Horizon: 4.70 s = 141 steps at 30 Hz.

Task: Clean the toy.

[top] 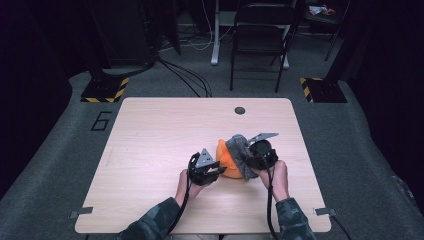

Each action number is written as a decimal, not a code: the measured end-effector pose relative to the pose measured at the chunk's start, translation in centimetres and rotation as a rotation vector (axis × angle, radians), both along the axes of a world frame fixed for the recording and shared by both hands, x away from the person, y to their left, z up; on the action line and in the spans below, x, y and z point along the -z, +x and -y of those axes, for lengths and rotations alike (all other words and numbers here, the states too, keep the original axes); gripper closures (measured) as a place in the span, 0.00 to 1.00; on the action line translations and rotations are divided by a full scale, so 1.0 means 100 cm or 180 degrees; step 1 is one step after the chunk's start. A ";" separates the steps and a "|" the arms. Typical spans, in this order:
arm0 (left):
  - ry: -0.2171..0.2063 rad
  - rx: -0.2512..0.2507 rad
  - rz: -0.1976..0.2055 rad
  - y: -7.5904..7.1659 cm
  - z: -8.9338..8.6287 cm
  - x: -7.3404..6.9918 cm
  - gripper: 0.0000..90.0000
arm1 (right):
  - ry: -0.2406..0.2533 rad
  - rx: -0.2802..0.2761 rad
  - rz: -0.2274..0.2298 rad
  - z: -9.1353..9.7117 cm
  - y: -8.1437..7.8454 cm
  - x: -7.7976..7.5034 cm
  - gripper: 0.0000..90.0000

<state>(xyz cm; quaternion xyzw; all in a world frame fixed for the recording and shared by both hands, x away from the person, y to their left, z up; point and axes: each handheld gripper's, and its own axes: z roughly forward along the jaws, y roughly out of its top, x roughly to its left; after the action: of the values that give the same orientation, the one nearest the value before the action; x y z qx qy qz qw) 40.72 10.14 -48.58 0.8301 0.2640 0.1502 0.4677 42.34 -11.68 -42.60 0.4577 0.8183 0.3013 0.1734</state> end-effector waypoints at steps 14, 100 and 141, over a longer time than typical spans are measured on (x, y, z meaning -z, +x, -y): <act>0.0136 -0.0063 0.0228 -0.004 0.006 0.008 0.81 | 0.0139 0.0053 0.0012 0.002 0.002 0.007 0.80; -0.0055 0.0072 0.0020 0.000 -0.003 -0.001 0.84 | 0.0012 0.0106 0.0120 0.006 0.004 0.006 0.80; -0.0073 0.0059 -0.0054 0.002 -0.006 0.002 0.84 | 0.0032 -0.0202 0.0286 -0.028 -0.006 -0.002 0.79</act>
<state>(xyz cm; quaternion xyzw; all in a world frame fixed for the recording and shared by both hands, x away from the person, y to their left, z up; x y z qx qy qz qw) 40.90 10.72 -48.77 0.8283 0.2620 0.1358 0.4763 41.71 -8.90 -42.41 0.4184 0.8223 0.3310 0.1980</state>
